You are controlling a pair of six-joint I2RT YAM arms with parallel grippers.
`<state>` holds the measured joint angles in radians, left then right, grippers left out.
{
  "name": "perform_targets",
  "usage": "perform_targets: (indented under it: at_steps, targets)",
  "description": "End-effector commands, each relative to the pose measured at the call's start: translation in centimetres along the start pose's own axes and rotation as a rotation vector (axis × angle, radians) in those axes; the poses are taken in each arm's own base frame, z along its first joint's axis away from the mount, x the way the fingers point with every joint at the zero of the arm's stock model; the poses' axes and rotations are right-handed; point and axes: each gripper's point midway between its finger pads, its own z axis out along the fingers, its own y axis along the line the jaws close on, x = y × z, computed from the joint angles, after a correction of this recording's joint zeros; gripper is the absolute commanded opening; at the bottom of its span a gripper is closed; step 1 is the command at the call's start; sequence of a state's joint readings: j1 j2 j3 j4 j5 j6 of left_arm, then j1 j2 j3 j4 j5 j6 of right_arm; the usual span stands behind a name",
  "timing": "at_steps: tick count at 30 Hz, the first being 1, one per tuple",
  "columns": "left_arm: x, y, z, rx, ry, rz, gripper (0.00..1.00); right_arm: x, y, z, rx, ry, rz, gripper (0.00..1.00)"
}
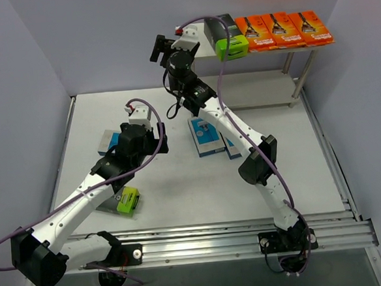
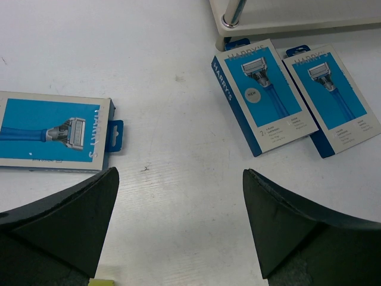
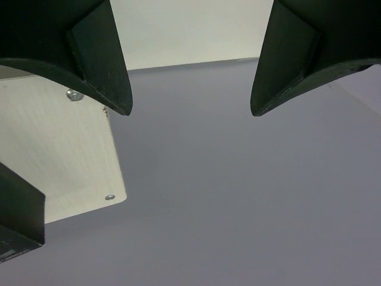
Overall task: Place and organize the shaving razors onto the shelf
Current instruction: Place the shaving razor onto shelf
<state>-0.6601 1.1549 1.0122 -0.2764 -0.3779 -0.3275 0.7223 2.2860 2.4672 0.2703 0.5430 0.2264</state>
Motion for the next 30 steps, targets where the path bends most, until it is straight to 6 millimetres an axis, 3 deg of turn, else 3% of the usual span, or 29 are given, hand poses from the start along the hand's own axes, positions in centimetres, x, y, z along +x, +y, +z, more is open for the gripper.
perform_targets:
  at_steps: [1, 15, 25, 30]
  targets:
    - [-2.0, -0.4, -0.5, -0.004, -0.048, -0.002, 0.94, -3.5, -2.0, 1.2, 0.075, -0.114, 0.062, 0.76]
    - [-1.0, -1.1, 0.2, 0.016, -0.013, 0.005, 0.94, -5.0, -6.7, 3.9, 0.172, -0.2, 0.11, 0.78]
    - [-0.4, -1.4, 0.6, 0.022, 0.006, 0.018, 0.94, -3.2, -7.2, 5.4, 0.152, -0.223, 0.1, 0.8]
    - [0.0, -1.8, 0.8, 0.027, 0.017, 0.027, 0.94, -3.1, -8.8, 6.2, 0.177, -0.238, 0.093, 0.81]
